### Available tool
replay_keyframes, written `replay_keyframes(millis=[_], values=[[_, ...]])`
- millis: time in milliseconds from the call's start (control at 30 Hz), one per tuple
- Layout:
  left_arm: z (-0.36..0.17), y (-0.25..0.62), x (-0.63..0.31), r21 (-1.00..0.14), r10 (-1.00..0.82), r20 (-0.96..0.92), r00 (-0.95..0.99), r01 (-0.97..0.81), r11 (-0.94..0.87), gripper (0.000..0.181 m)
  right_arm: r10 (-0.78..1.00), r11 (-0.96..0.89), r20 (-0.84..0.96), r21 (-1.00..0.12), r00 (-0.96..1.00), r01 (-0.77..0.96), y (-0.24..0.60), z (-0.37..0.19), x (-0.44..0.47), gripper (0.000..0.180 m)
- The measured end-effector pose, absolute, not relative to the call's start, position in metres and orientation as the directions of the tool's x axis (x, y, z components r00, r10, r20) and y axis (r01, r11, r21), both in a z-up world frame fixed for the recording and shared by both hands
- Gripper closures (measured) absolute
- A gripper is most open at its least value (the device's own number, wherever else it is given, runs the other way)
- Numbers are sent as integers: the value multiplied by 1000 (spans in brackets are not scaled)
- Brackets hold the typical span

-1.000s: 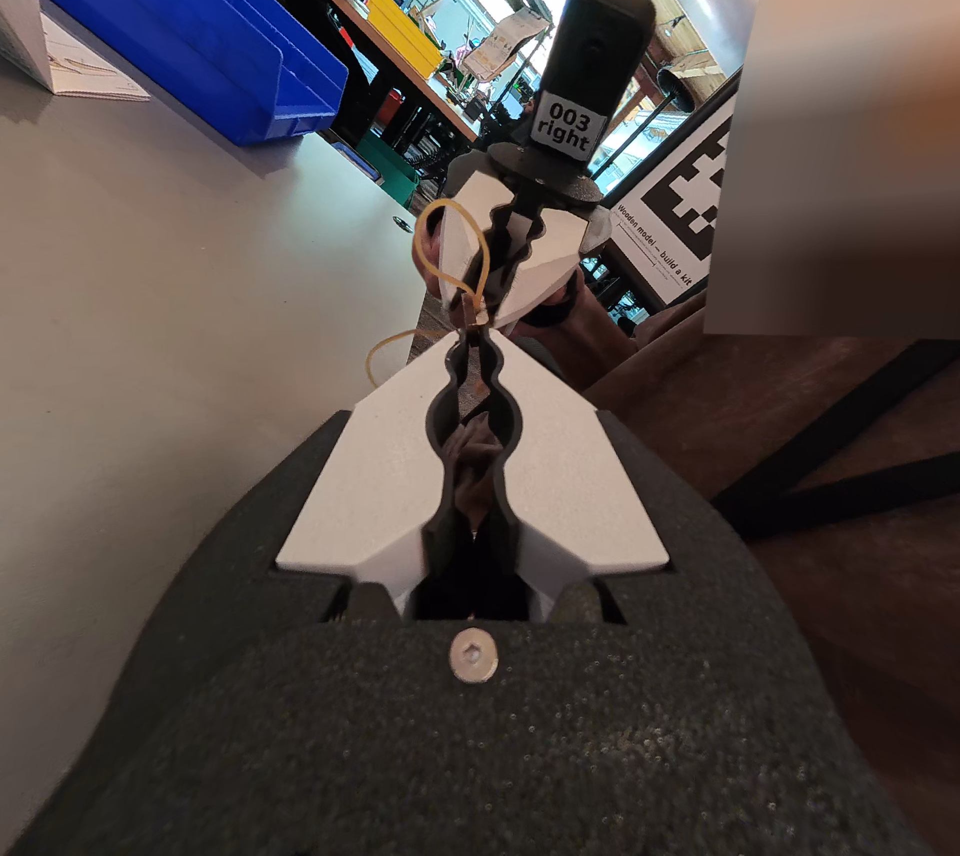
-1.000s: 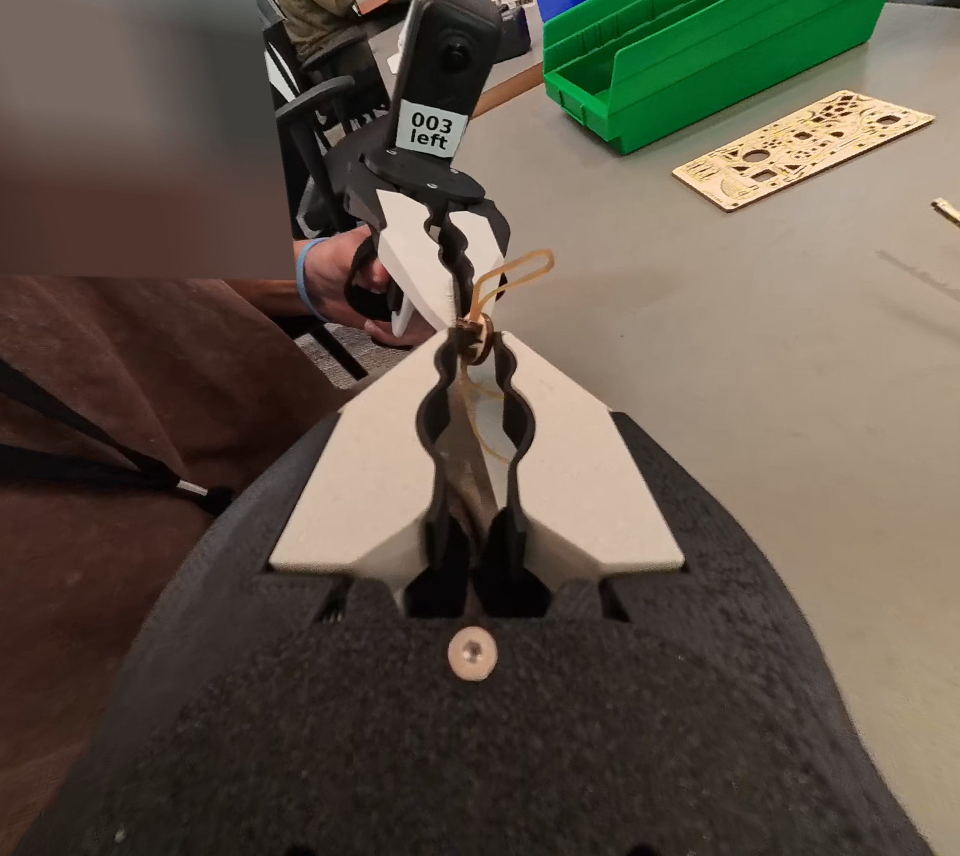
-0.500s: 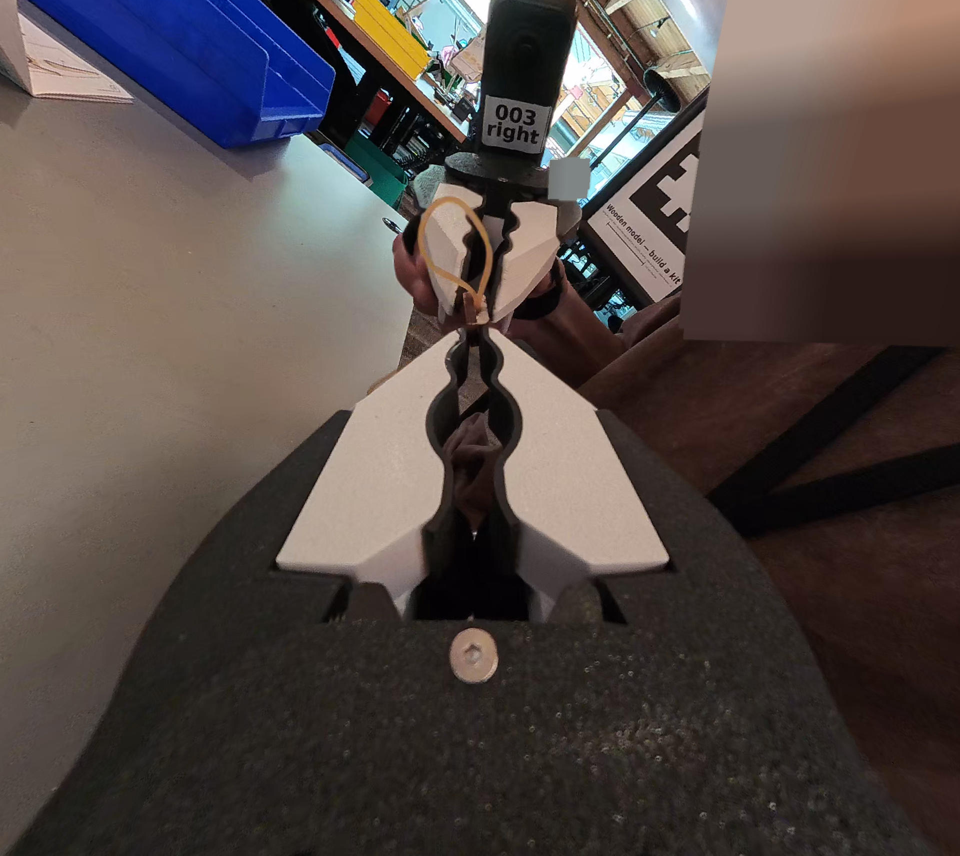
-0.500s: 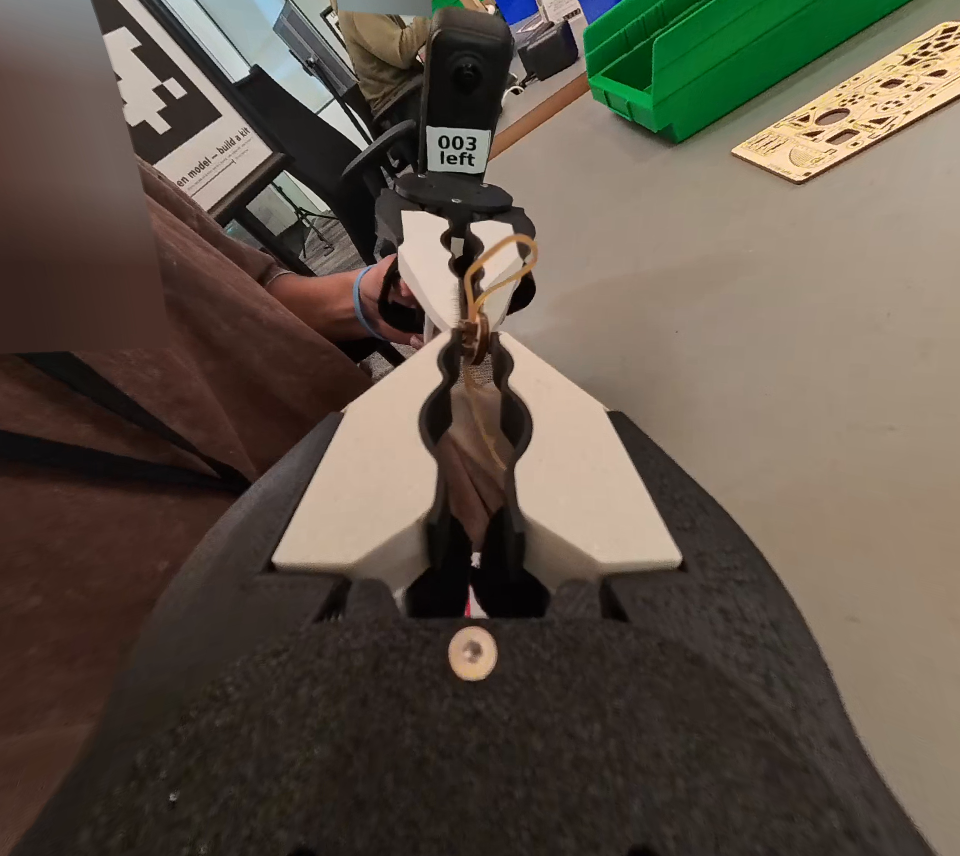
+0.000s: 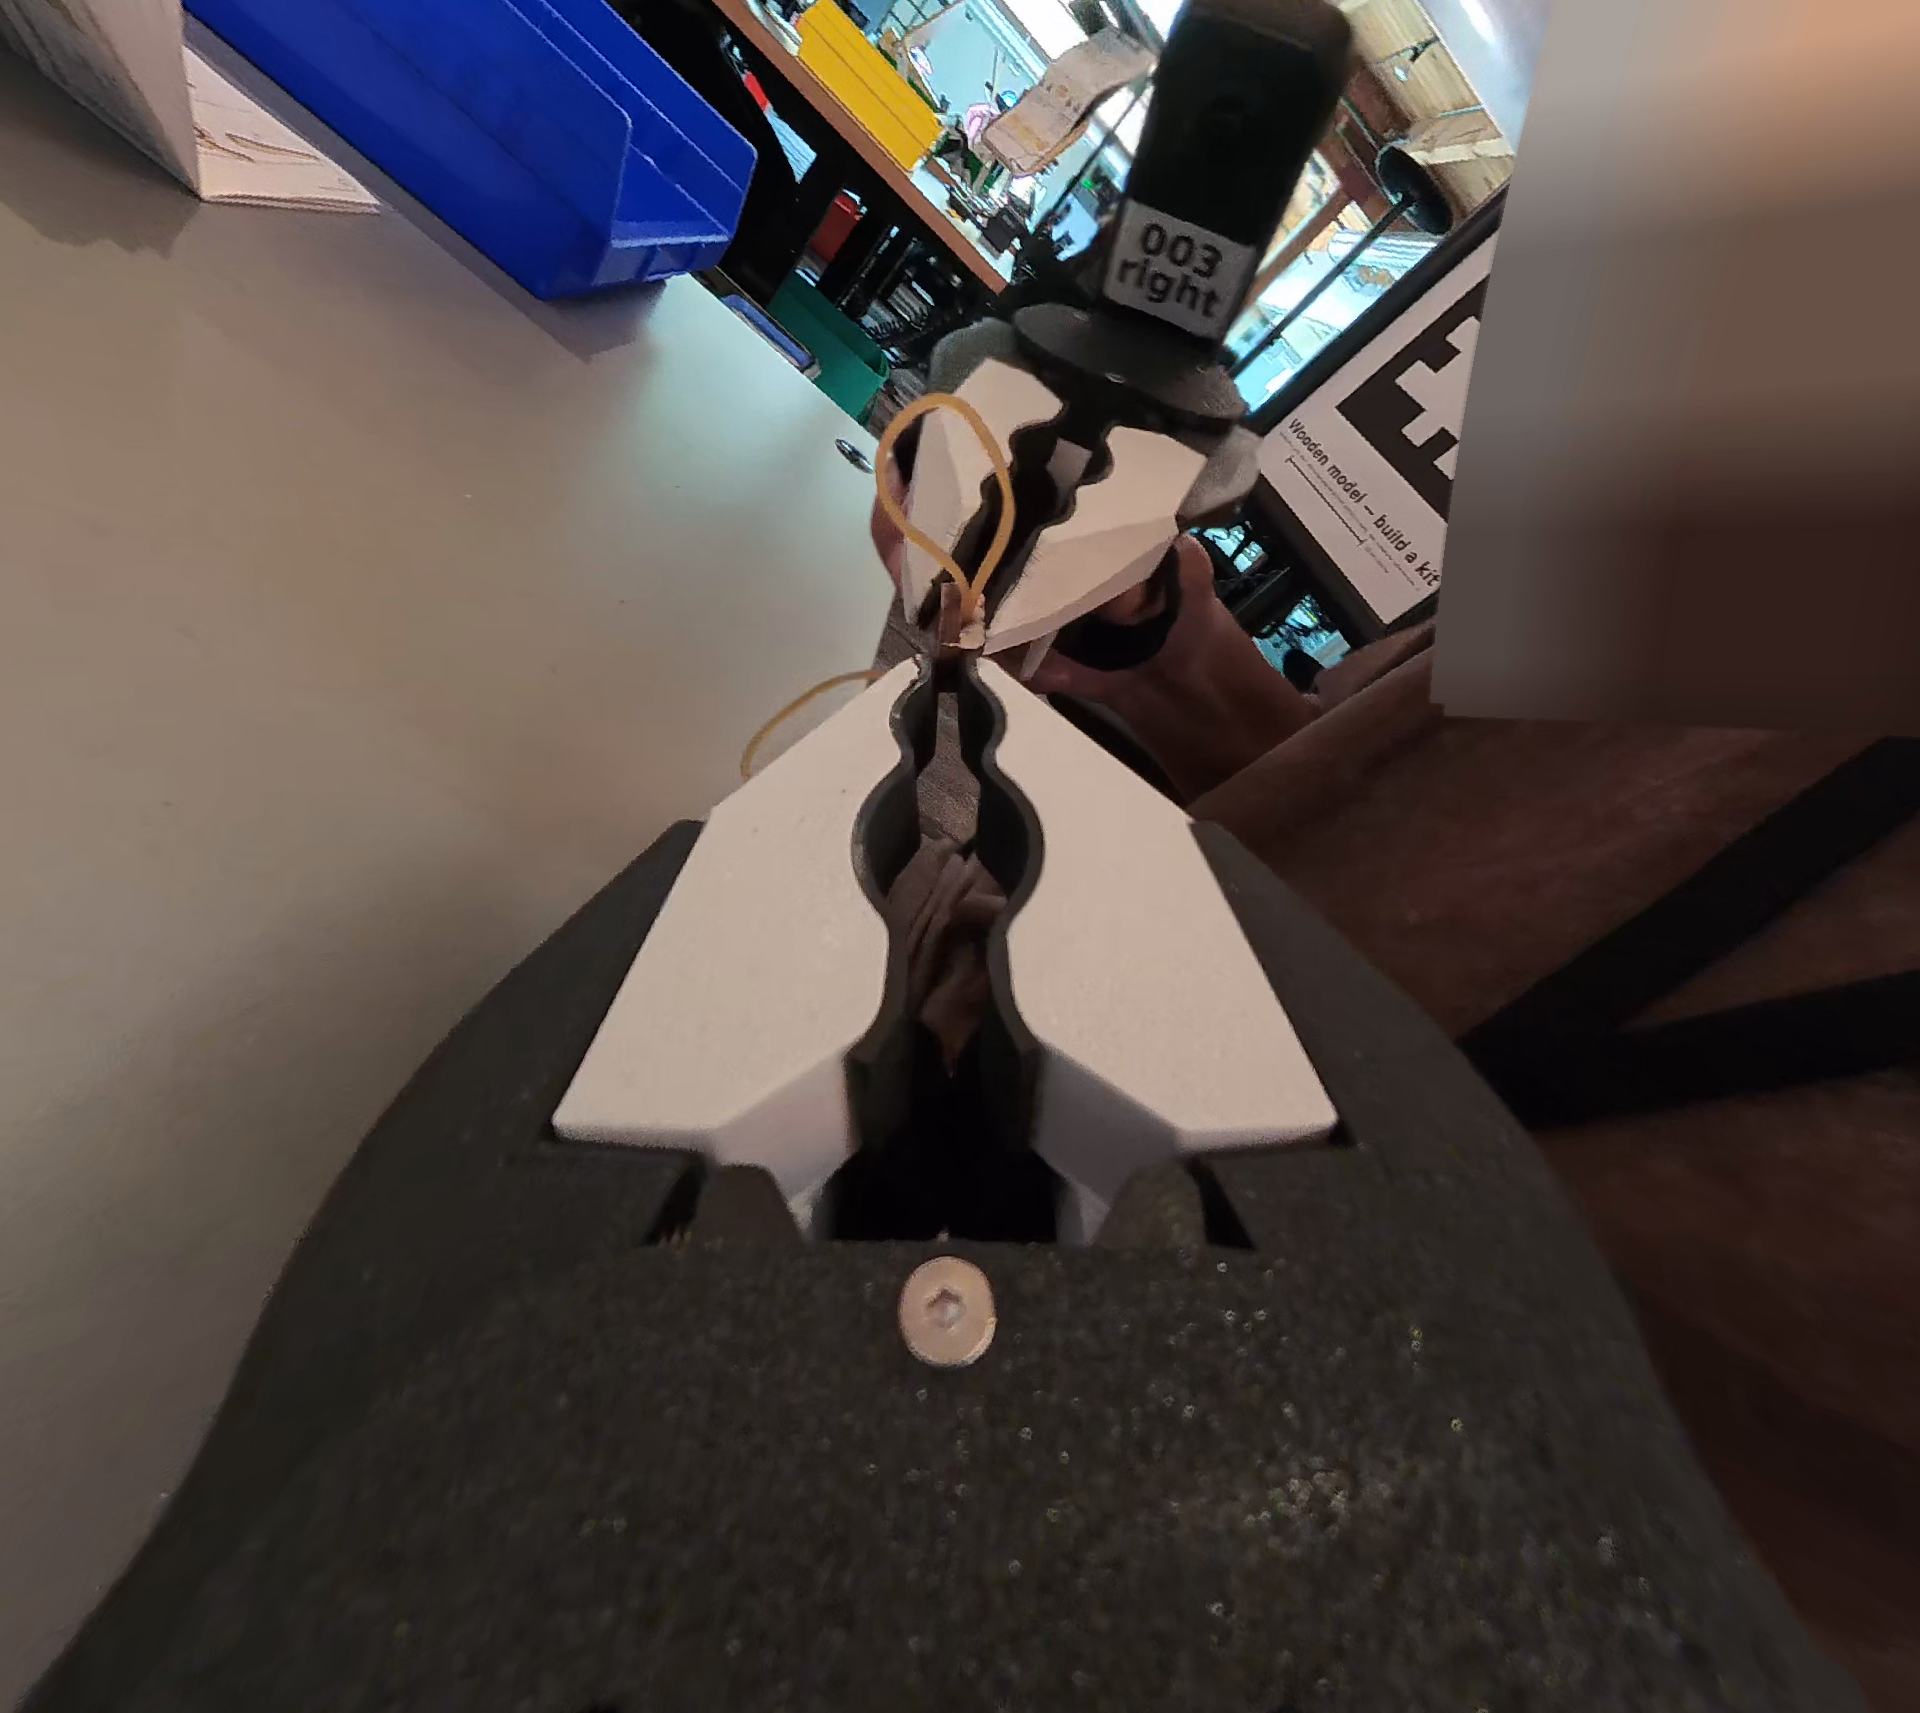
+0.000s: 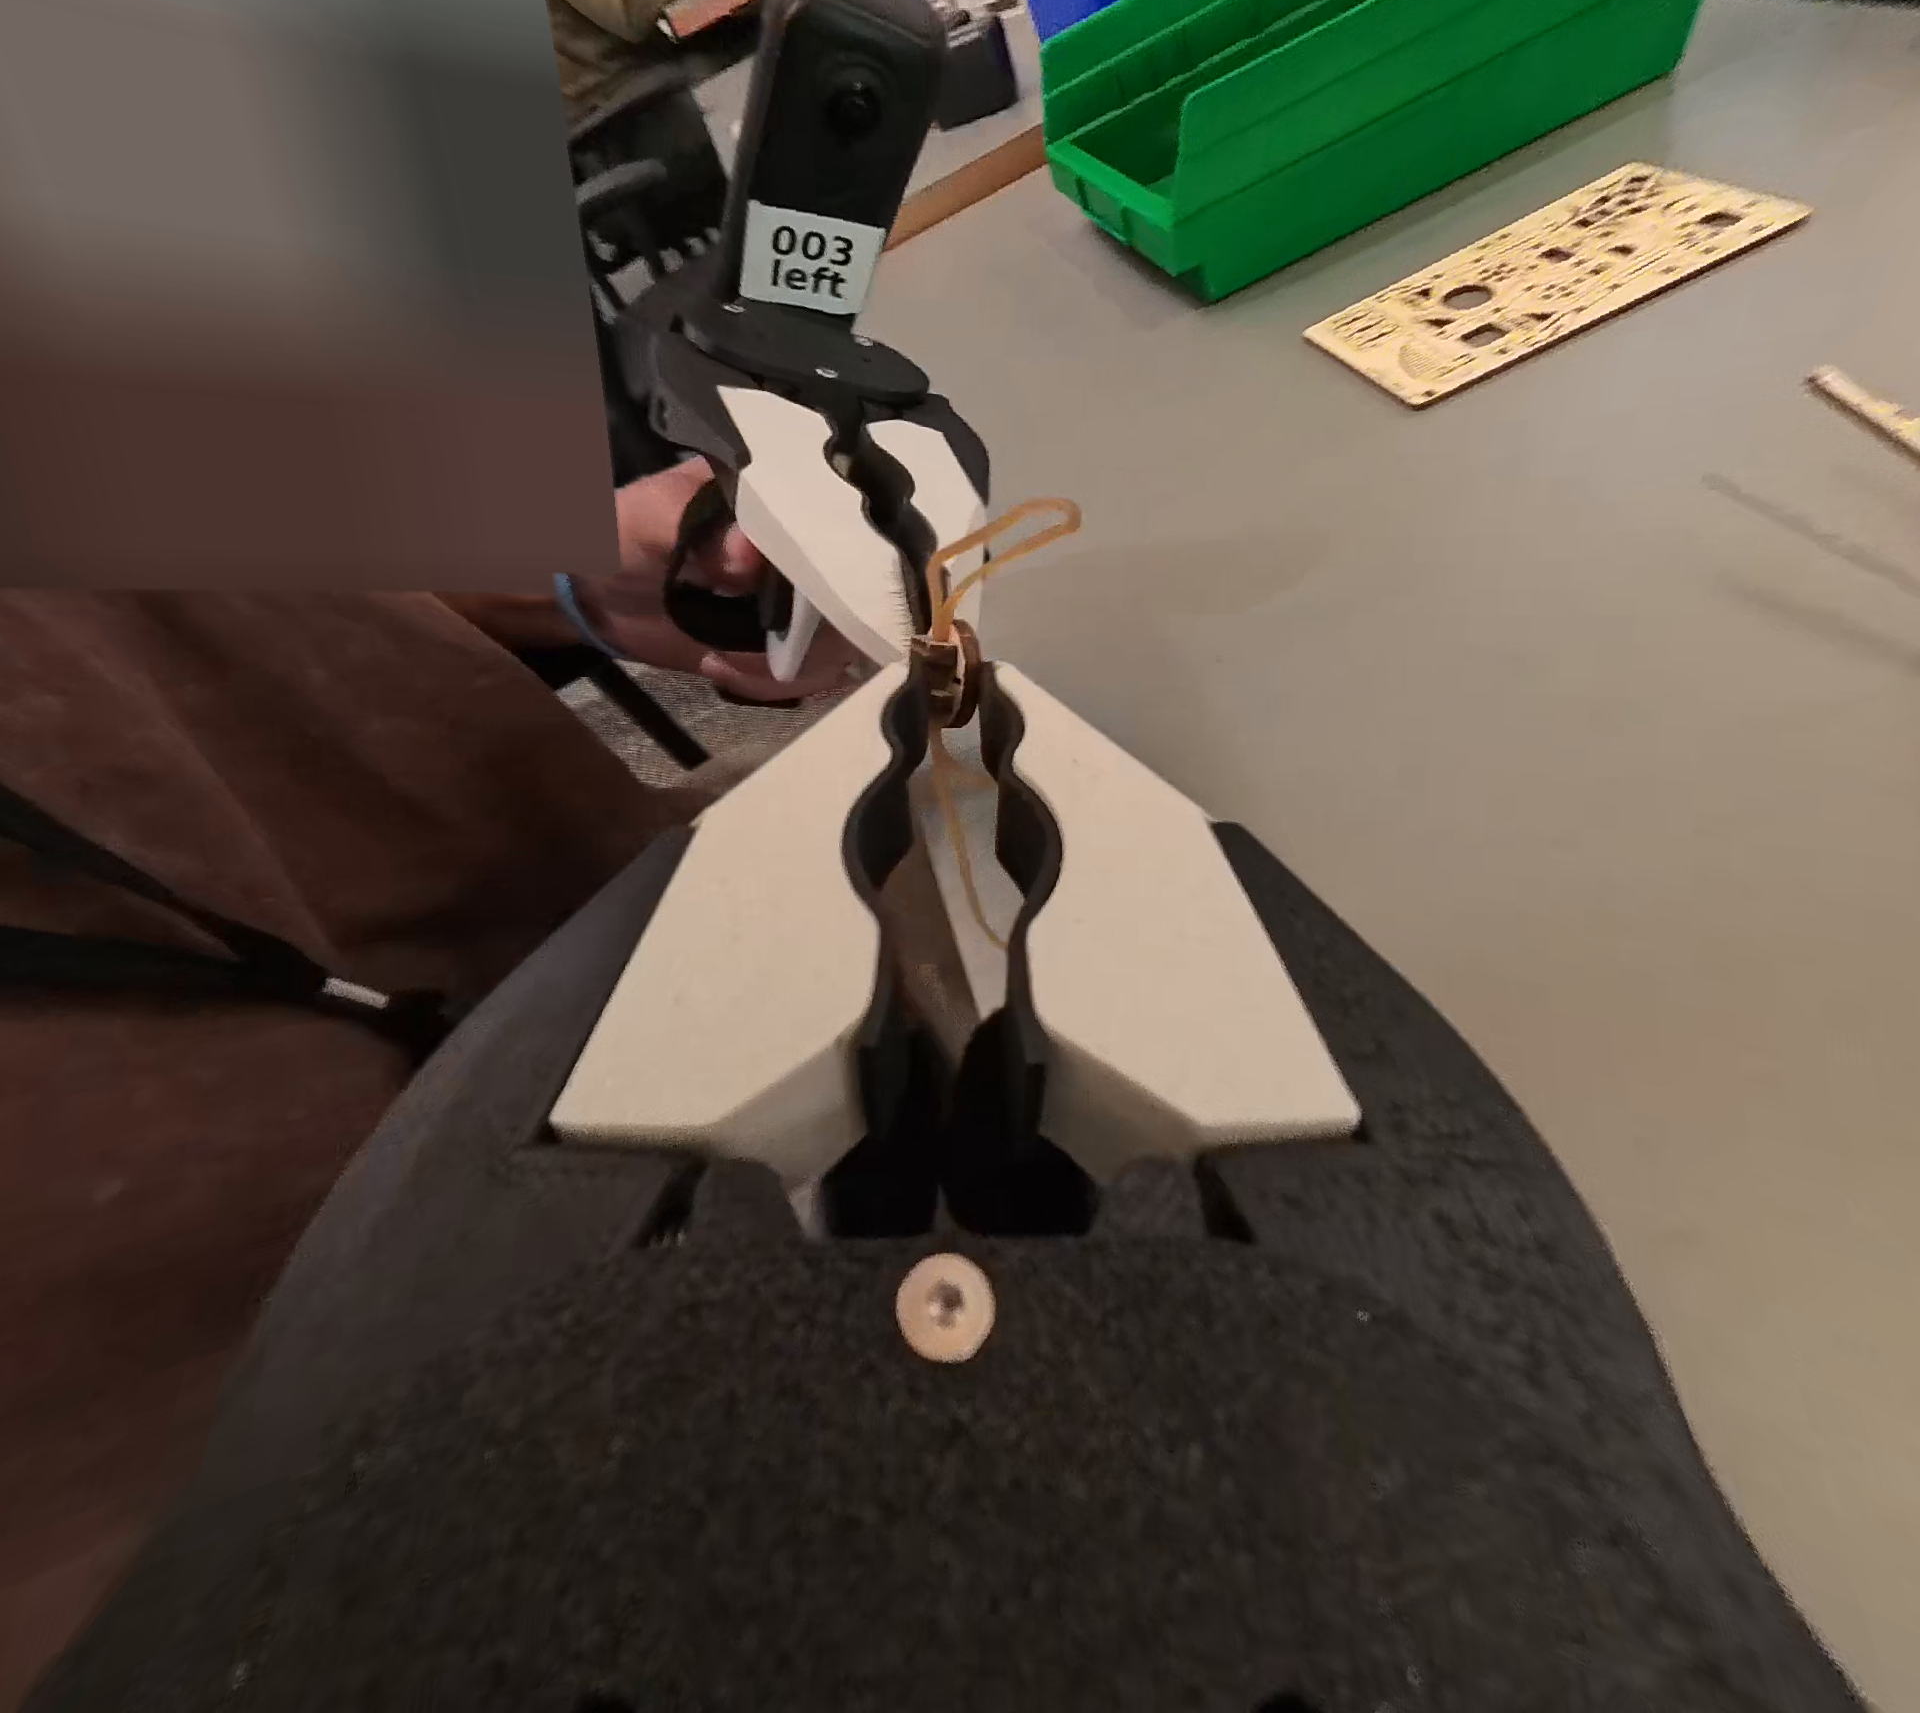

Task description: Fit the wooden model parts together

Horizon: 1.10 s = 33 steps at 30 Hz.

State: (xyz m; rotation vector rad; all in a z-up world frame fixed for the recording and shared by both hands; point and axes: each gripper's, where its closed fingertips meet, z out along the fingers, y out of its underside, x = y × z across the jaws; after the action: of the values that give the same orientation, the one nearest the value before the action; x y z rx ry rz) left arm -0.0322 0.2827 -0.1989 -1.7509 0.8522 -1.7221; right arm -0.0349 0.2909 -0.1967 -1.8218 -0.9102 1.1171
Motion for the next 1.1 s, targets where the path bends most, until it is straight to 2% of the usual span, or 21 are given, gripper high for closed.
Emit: replay_keyframes(millis=[233,400,600,800,833,900,1100], values=[[-197,290,-33,-746,-744,666,51,16,-666,179,839,-301,-150,-929,523,217,300,-195,-33,170],[-195,289,-31,-740,-737,673,65,57,-671,179,834,-234,-65,-941,548,245,299,-192,-30,170],[-199,292,-26,-733,-718,680,147,112,-671,179,803,-167,87,-916,589,364,302,-195,-25,171],[-205,293,-22,-724,-692,688,218,154,-672,179,786,-177,135,-885,603,430,303,-202,-21,172],[-206,293,-22,-721,-686,691,226,158,-674,179,790,-181,140,-877,596,446,302,-204,-21,179],[-208,293,-21,-719,-681,693,238,165,-675,179,783,-176,156,-873,602,456,302,-204,-20,179],[-208,289,-18,-725,-698,687,204,130,-676,179,819,-216,76,-877,568,429,298,-206,-17,179]])
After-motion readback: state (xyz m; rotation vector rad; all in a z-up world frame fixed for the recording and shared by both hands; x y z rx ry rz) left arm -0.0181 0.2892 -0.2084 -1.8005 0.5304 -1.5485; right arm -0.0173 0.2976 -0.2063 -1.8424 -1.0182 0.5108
